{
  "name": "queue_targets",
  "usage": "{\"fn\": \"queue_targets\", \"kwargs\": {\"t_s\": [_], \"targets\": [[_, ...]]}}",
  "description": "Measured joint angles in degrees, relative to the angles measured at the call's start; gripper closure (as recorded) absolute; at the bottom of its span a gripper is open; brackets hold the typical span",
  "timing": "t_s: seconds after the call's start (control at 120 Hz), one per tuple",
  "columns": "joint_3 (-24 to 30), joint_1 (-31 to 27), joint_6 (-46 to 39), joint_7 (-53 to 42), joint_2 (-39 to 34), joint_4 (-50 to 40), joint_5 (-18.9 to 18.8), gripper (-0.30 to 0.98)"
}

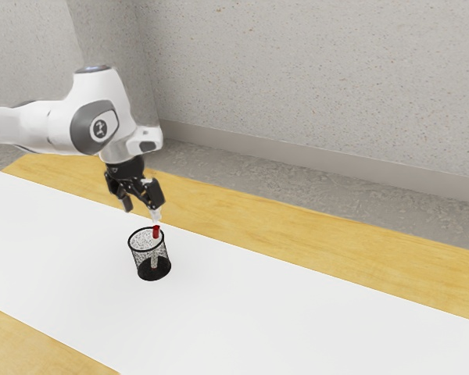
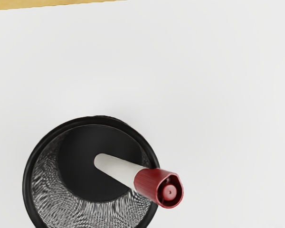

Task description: Take the marker out of the pen holder and place it to the left of the pen holder.

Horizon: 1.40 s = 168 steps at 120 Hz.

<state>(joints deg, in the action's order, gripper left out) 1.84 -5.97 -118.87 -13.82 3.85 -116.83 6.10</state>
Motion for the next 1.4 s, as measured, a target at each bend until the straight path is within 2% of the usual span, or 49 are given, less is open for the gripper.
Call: {"fn": "queue_targets", "kwargs": {"t_s": [0.133,0.233,0.392,0.6,0.917,1.033,1.167,1.4], "targets": [[3.6,-7.0,-5.9,-13.5,-0.6,-4.8,5.2,0.02],[5.2,-9.5,-8.3,-23.3,-1.0,-6.5,8.3,0.05],[6.3,-6.8,-10.3,-36.1,-0.9,-6.9,10.5,0.12],[8.9,-3.8,-11.6,-48.7,-0.9,-7.4,11.4,0.3],[9.1,-3.5,-13.2,-61.2,0.0,-6.8,12.7,0.57],[8.9,-5.0,-13.4,-64.4,-0.2,-7.5,13.2,0.63],[8.9,-7.4,-13.5,-67.3,-0.2,-8.0,13.4,0.61],[8.4,-7.5,-13.7,-71.1,1.7,-8.0,13.5,0.52]]}}
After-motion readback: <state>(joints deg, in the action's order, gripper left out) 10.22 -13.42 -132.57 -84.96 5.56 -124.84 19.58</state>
